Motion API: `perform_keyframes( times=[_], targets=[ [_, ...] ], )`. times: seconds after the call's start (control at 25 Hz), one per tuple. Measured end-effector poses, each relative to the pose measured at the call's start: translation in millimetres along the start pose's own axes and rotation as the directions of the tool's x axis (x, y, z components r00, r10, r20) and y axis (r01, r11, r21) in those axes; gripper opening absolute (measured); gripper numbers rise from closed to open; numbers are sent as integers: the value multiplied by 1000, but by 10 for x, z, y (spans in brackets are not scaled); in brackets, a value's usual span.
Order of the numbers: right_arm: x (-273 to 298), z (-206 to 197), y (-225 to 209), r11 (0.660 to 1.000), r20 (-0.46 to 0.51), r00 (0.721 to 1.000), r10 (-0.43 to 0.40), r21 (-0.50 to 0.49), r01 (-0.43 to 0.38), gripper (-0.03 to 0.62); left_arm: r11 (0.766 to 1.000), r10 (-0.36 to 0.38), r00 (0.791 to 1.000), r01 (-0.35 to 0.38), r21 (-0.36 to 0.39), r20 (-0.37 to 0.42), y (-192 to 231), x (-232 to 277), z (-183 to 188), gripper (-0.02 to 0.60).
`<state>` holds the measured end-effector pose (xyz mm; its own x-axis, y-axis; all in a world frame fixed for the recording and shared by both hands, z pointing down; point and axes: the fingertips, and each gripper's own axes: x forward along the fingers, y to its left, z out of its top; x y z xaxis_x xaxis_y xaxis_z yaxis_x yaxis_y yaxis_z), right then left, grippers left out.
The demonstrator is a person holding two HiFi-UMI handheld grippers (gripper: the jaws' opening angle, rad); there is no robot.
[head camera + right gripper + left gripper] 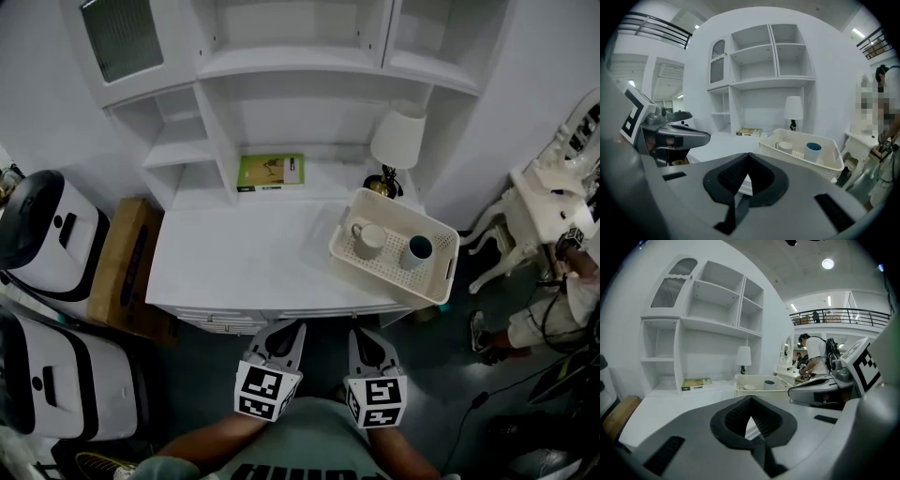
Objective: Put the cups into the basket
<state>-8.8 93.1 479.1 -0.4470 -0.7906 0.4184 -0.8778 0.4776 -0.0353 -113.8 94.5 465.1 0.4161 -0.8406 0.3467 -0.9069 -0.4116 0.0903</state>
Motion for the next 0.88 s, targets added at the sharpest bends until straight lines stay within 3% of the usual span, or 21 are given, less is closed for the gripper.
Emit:
perform_keyframes(
  times=[0.88],
  targets=[
    [23, 26, -287, 999, -7, 999, 33, -34, -33, 12, 999, 27, 1000, -27, -20, 4, -189, 207, 86, 8]
  ],
)
